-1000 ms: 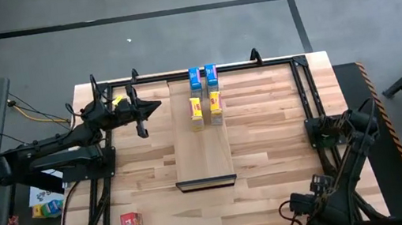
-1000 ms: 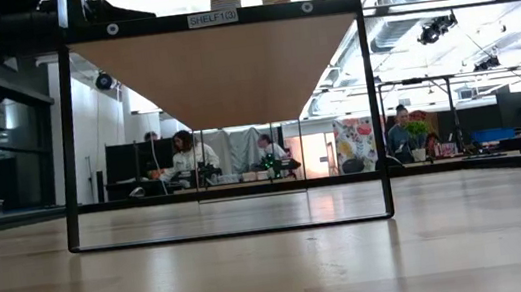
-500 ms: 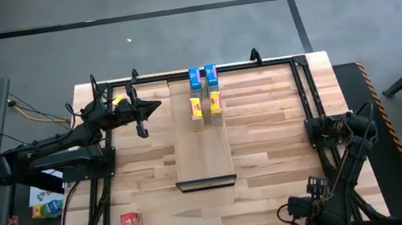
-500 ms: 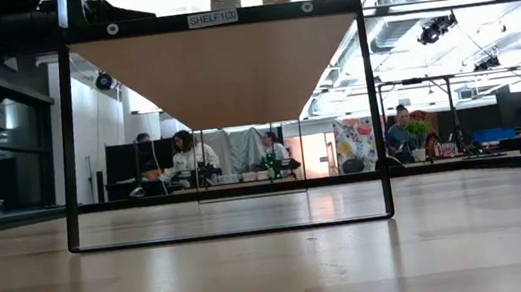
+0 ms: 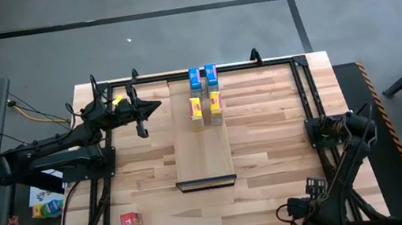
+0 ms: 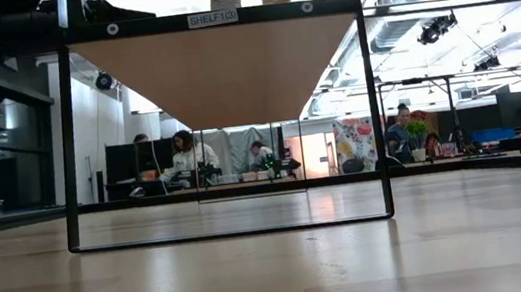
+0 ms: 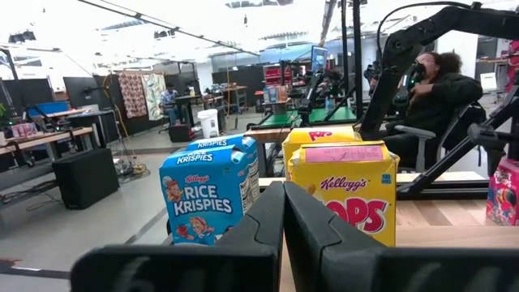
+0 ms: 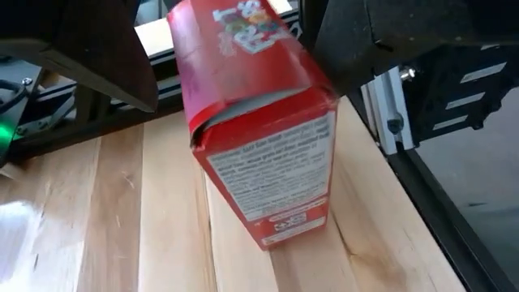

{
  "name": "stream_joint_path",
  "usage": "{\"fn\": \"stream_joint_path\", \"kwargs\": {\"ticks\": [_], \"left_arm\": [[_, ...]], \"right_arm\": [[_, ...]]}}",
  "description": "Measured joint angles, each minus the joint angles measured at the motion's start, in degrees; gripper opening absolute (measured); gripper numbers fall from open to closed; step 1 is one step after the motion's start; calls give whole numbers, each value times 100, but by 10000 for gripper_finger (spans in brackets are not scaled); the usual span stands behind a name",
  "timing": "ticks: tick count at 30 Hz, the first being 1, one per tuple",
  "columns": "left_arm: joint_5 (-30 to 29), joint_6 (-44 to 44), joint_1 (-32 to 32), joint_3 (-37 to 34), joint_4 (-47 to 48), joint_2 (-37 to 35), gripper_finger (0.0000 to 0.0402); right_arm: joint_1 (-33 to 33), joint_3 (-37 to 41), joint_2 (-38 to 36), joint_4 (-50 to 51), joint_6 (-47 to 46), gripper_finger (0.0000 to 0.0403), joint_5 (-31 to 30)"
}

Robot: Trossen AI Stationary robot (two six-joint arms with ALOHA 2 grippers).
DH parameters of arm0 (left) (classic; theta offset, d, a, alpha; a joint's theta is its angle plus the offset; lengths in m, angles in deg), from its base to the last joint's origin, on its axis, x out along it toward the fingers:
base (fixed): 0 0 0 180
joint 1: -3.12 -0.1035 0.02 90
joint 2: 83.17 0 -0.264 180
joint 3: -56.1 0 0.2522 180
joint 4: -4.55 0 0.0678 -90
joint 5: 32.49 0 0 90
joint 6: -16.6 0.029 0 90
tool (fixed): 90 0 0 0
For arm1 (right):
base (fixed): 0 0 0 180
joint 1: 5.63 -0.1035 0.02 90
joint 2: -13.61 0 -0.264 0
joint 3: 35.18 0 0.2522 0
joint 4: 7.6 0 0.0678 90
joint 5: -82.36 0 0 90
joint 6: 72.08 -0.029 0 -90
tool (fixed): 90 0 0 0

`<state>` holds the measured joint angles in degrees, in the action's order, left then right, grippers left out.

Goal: Stack cereal on shelf
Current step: Put the right red cereal box on the shelf

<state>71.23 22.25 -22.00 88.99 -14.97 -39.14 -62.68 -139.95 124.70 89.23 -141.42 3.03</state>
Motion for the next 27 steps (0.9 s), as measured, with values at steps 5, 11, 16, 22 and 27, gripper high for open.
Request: {"fn": "stream_joint_path", "kwargs": {"ticks": [5, 11, 16, 22, 27], "left_arm": [[0, 0, 0, 2, 0, 0, 0], [2, -2, 0, 2, 0, 0, 0], [2, -46, -2, 2, 0, 0, 0], [2, -46, -2, 2, 0, 0, 0], [2, -46, 0, 2, -2, 0, 0]], "right_arm": [[0, 198, 0, -232, 84, 309, -65], [0, 565, -2, -749, 40, 309, -72], [0, 576, -2, -767, 34, 309, -228], [0, 576, -2, -774, 38, 307, -378], [0, 576, -2, -784, 38, 272, -376]]}}
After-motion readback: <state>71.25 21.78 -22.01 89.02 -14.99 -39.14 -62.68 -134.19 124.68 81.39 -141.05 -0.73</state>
